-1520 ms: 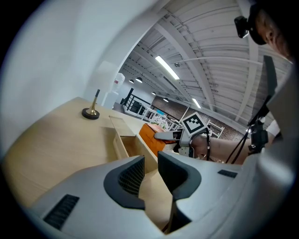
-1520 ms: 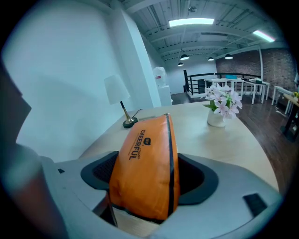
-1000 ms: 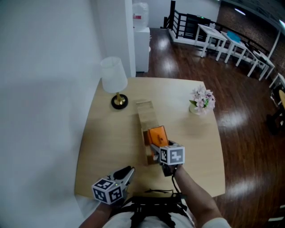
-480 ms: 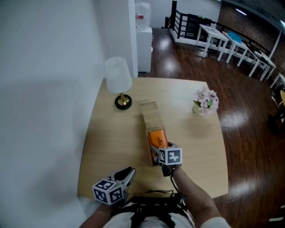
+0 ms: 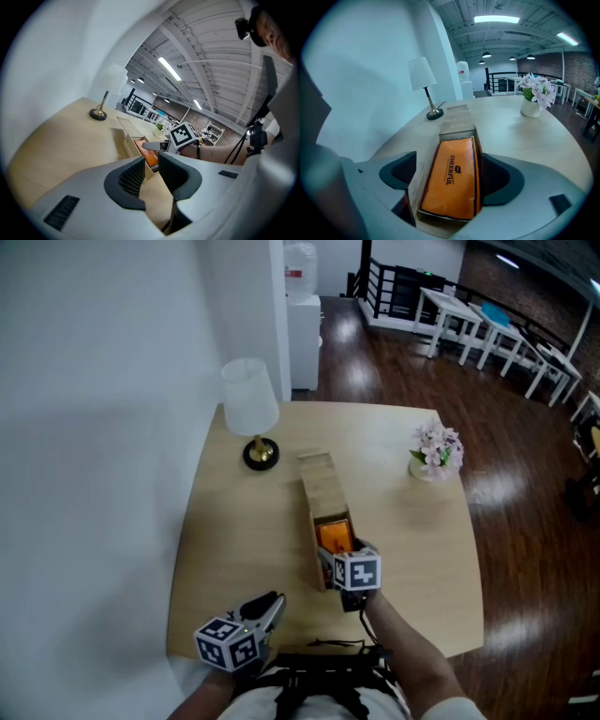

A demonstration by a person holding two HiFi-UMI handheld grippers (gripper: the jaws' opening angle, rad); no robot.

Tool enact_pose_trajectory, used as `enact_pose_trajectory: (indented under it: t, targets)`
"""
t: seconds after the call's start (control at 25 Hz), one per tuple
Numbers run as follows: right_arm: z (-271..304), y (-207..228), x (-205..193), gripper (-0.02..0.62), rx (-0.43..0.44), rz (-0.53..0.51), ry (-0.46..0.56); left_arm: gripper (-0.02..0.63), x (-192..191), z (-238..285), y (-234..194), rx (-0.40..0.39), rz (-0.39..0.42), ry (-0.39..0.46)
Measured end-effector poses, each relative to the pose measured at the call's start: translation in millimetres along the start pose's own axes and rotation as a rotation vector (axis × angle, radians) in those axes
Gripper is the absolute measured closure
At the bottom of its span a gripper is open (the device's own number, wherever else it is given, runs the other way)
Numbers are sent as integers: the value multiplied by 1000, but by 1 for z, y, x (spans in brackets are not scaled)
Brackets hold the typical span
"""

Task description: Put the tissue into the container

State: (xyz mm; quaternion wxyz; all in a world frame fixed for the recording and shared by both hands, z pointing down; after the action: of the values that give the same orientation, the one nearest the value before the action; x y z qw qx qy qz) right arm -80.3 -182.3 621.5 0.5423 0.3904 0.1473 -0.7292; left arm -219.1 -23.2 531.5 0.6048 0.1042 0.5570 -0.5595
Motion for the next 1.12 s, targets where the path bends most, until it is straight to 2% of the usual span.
enact_pose_trajectory:
  t: [0.56, 0.64, 0.72, 0.92, 1.12]
  targets:
    - [-43, 33, 13, 171, 16, 5, 47, 514, 0, 22, 25, -44, 18, -10]
    - [-51, 37, 15, 246, 9, -14, 51, 514, 0, 23, 29, -45, 21, -9]
    - [-59, 44, 18, 374, -8, -23, 67, 514, 1, 25, 33, -47, 24, -8]
    - [-84, 59, 27, 457, -19, -32, 119, 514, 2, 32, 49, -63, 33, -4]
    - [-111, 78, 34, 499, -50, -48, 172, 514, -2, 40, 67, -81, 33, 2]
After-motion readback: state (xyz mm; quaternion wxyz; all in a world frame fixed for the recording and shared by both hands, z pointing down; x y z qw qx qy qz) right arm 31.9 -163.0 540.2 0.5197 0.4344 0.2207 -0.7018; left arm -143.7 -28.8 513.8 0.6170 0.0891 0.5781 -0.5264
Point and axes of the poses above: the fingertips, and each gripper's own axes: z forward along the fingers, y to its right, x out of its top, the point moved 2 cm from there along -z, backward along the fingers, and after that the axes turned 4 degrees about y, right-handed, at the moved point
